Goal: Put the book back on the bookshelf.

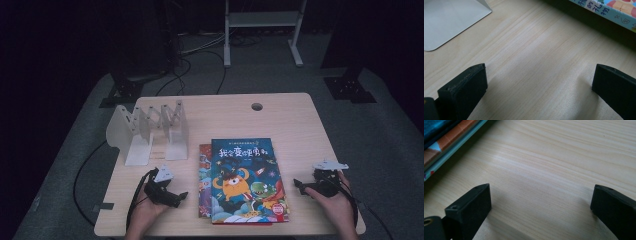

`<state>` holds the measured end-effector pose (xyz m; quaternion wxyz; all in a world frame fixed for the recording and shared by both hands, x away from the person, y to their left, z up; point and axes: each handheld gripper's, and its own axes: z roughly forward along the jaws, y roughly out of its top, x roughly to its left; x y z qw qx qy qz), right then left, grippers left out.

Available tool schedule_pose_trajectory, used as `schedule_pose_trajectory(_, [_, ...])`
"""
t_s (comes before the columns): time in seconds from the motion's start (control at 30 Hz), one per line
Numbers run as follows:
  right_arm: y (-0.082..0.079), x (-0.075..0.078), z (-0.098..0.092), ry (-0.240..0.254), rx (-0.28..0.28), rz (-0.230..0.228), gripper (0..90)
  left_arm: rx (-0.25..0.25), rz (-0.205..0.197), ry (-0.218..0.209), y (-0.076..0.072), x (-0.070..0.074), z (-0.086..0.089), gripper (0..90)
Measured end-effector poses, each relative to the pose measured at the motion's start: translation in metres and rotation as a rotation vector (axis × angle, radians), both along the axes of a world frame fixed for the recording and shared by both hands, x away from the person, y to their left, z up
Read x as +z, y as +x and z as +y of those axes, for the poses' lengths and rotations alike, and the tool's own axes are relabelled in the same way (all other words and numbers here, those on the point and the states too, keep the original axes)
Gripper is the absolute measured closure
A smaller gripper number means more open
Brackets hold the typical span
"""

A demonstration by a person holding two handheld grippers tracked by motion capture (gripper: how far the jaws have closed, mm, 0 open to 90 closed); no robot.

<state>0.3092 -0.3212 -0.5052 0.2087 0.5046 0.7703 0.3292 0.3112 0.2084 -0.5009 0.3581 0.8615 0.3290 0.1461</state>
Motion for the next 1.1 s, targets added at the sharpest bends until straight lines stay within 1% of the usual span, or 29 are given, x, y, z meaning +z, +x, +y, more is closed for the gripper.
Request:
schedule_pose_trajectory(0.13, [0.000,0.000,0.000,0.000,-0.001,0.000,3.4,-0.001,0.001,0.002,0.000,0.000,0.000,0.0])
schedule_pose_trajectory(0.17, [0.000,0.000,0.000,0.000,-0.003,-0.003,6.5,0.000,0.000,0.000,0.000,0.000,0.000,0.0])
schedule_pose_trajectory(0.2, [-0.003,0.001,-0.001,0.016,-0.013,-0.031,20.7,0.000,0.000,0.000,0.000,0.000,0.000,0.0])
schedule_pose_trajectory(0.23, [-0.003,0.001,-0.001,0.016,-0.013,-0.031,20.7,0.000,0.000,0.000,0.000,0.000,0.000,0.0])
schedule_pose_trajectory(0.27, [-0.004,0.002,-0.001,0.016,-0.018,-0.036,24.2,-0.001,0.001,0.002,0.000,0.000,0.000,0.0])
schedule_pose_trajectory(0.33, [-0.005,0.004,-0.001,0.021,-0.016,-0.027,30.1,-0.001,0.000,0.001,0.000,0.000,0.000,0.0])
schedule_pose_trajectory(0.37, [-0.005,0.004,-0.001,0.021,-0.016,-0.027,30.1,0.000,0.000,0.000,0.000,0.000,0.000,0.0])
schedule_pose_trajectory(0.4, [-0.005,0.008,0.000,0.039,-0.015,-0.028,31.2,0.000,0.000,0.000,0.000,0.000,0.000,0.0])
schedule_pose_trajectory(0.47, [-0.005,0.012,0.002,0.056,-0.009,-0.024,31.5,0.000,0.000,0.000,0.000,0.000,0.000,0.0])
schedule_pose_trajectory(0.53, [-0.003,0.016,0.004,0.065,-0.006,-0.029,31.5,-0.001,0.002,0.002,0.000,0.000,0.000,0.0])
schedule_pose_trajectory(0.57, [-0.003,0.016,0.004,0.065,-0.006,-0.029,31.5,-0.001,0.002,0.002,0.000,0.000,0.000,0.0])
schedule_pose_trajectory(0.6, [-0.001,0.022,0.007,0.087,-0.001,-0.028,31.5,-0.001,0.002,0.002,0.000,0.000,0.000,0.0])
schedule_pose_trajectory(0.7, [0.005,0.030,0.013,0.084,0.007,-0.029,31.9,-0.002,0.002,0.003,0.000,0.000,0.000,0.0])
schedule_pose_trajectory(0.77, [0.010,0.036,0.018,0.080,0.020,-0.040,32.2,-0.003,0.002,0.003,0.000,0.000,0.000,0.0])
schedule_pose_trajectory(0.8, [0.010,0.036,0.018,0.080,0.020,-0.040,32.2,-0.003,0.002,0.003,0.000,0.000,0.000,0.0])
schedule_pose_trajectory(0.83, [0.014,0.041,0.023,0.085,0.030,-0.041,32.3,-0.003,0.001,0.003,0.000,0.000,0.000,0.0])
schedule_pose_trajectory(0.9, [0.019,0.046,0.028,0.087,0.037,-0.048,32.6,-0.003,0.001,0.003,0.000,0.000,0.000,0.0])
schedule_pose_trajectory(1.0, [0.027,0.051,0.035,0.082,0.051,-0.055,32.7,-0.003,0.001,0.003,0.000,0.000,0.000,0.0])
schedule_pose_trajectory(1.1, [0.033,0.054,0.041,0.091,0.056,-0.055,32.7,-0.014,0.002,0.002,0.001,0.000,0.002,0.0])
